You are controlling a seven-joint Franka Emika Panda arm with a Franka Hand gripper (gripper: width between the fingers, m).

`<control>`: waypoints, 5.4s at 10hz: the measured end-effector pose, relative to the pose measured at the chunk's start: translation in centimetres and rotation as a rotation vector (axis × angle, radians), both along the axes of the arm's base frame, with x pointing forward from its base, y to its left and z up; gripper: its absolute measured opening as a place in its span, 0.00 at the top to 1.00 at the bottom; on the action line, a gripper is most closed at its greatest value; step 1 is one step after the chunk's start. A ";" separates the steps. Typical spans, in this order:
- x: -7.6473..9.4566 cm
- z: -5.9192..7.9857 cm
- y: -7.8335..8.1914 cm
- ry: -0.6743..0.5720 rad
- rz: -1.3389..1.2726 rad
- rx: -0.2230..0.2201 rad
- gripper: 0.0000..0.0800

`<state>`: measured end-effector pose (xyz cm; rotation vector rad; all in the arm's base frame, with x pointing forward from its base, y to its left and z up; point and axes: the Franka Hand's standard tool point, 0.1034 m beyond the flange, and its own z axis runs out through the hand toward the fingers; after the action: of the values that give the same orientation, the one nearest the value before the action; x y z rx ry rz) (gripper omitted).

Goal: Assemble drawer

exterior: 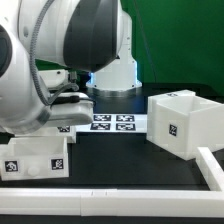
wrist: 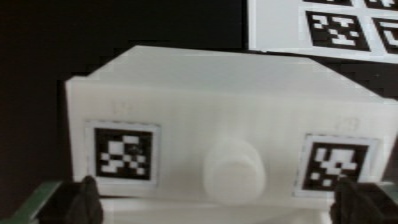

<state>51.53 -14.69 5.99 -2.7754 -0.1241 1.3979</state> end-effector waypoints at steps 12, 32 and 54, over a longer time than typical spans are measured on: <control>-0.9 -0.8 0.2 0.027 0.052 0.056 0.80; -2.9 9.5 0.4 -1.176 -0.023 0.064 0.80; 0.6 9.6 9.0 -1.295 0.053 0.189 0.80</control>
Offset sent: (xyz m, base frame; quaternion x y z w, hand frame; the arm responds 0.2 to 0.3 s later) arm -0.0047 -0.0064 0.0055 -0.0313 -0.0336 -0.0057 0.9989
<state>52.14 -5.74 15.59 -2.9611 -0.3117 -0.5591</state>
